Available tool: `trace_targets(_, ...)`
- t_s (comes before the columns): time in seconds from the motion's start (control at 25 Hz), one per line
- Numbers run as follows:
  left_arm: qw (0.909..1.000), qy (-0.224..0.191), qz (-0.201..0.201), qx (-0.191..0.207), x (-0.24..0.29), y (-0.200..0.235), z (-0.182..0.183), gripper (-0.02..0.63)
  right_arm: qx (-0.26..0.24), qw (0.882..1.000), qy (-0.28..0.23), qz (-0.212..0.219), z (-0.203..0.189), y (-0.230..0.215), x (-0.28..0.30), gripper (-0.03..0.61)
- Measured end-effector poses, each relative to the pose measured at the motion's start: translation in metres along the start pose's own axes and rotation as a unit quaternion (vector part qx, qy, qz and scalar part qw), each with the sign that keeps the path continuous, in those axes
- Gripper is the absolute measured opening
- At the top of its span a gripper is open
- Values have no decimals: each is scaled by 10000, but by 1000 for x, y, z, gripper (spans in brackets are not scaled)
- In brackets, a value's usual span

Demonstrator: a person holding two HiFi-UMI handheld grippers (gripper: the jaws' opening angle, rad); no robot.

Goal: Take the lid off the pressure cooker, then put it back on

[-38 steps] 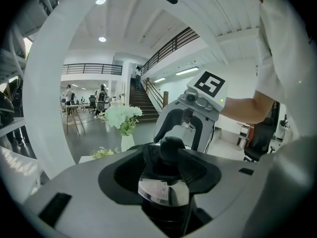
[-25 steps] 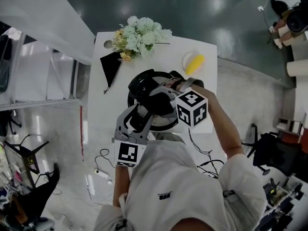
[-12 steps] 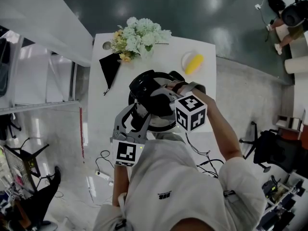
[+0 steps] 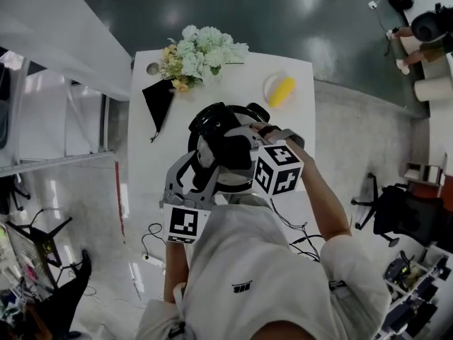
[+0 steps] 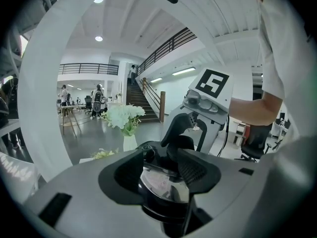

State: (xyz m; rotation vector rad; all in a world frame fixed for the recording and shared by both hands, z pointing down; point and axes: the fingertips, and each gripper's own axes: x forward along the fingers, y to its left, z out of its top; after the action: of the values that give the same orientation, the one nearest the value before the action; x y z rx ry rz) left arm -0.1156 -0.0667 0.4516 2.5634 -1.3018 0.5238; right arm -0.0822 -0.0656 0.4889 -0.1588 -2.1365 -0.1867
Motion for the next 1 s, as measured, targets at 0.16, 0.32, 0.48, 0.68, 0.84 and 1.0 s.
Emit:
trace_targets(0.16,10000,-74,-26,15,1,0,2,230,376,9990,53,-214,0,-4,1,327)
trace_targets(0.32,10000,-80,-46,11,-2,-1,1,230,761,9962,170,-386,-2,-6,1,327)
trace_targets(0.48,10000,-64,-48,3,-4,-2,-1,230,502,9984,227,-142,-3,-3,3,327)
trace_targets(0.68,10000,-75,-34,-1,-7,-3,-1,230,-164,9991,171,341,-3,2,7,330)
trace_targets(0.84,10000,-57,12,-16,-8,-3,-4,230,-233,9985,282,410,-3,3,7,296)
trace_targets(1.0,10000,-33,59,-34,-9,-1,-6,230,-155,9992,294,227,-3,3,6,291)
